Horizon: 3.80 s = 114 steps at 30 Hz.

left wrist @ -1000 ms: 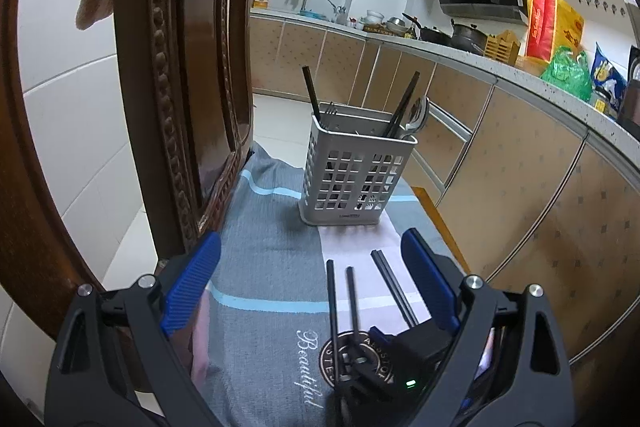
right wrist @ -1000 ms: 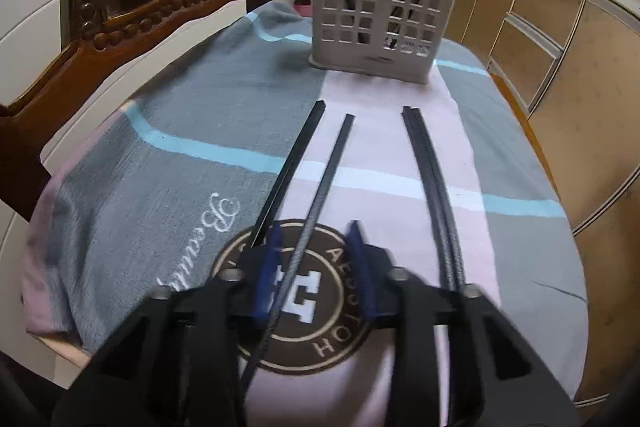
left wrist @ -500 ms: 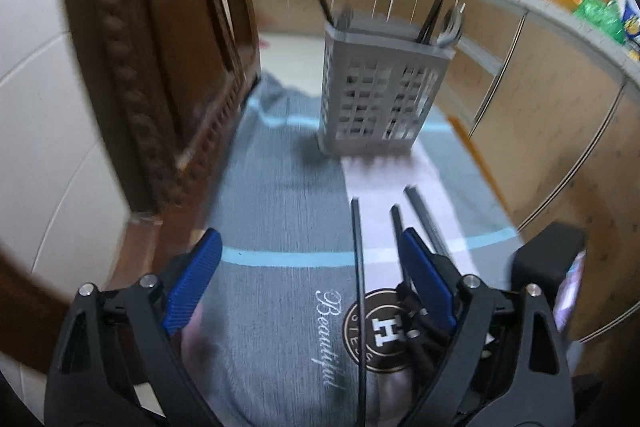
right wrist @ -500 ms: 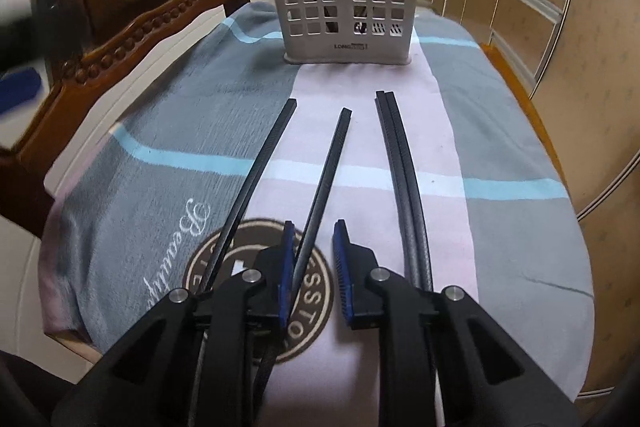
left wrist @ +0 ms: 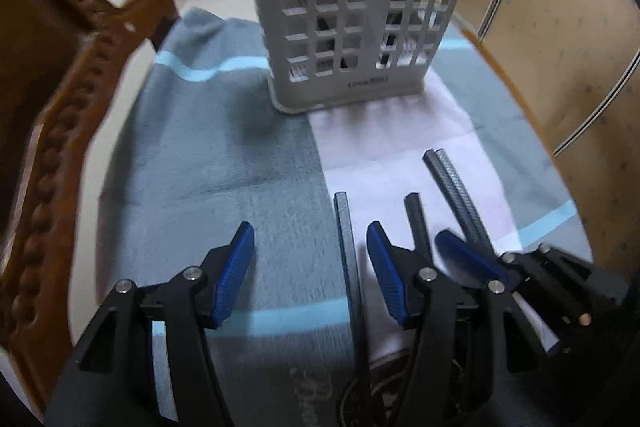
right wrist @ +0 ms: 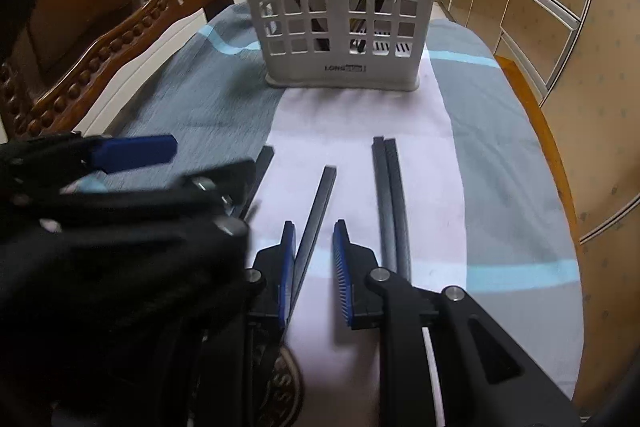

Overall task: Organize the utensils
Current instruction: 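Grasp a black chopstick with the left gripper while the right holds its chopstick, then lift both chopsticks over the grey holder and drop them in, then withdraw both grippers from the holder back over the cloth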

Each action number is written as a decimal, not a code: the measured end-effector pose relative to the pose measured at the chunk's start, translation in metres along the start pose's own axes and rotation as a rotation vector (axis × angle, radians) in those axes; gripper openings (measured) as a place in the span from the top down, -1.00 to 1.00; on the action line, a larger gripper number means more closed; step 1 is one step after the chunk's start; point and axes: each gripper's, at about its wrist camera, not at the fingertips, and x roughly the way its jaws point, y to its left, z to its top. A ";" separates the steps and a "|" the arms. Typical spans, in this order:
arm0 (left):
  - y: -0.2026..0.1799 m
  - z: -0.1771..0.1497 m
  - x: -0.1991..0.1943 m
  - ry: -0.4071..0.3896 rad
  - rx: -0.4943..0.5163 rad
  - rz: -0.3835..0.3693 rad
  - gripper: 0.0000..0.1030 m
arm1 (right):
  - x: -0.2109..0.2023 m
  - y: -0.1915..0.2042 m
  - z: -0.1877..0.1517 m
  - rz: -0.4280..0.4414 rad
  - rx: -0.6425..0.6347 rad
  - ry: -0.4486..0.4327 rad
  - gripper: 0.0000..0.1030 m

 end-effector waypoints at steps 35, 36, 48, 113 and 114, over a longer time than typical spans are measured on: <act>0.005 -0.051 -0.273 -0.660 -0.070 -0.059 0.86 | -0.255 -0.039 0.004 0.252 0.038 -0.611 0.87; 0.005 -0.054 -0.277 -0.682 -0.076 -0.066 0.86 | -0.265 -0.038 0.003 0.240 0.033 -0.646 0.87; -0.012 -0.055 -0.272 -0.663 -0.058 -0.055 0.86 | -0.268 -0.039 0.001 0.202 0.022 -0.629 0.86; 0.031 -0.070 -0.135 -0.456 -0.271 0.015 -0.83 | -0.068 -0.062 -0.044 0.004 -0.019 -0.078 0.19; 0.030 -0.070 -0.134 -0.452 -0.260 0.021 -0.83 | -0.066 -0.064 -0.044 0.008 -0.010 -0.071 0.19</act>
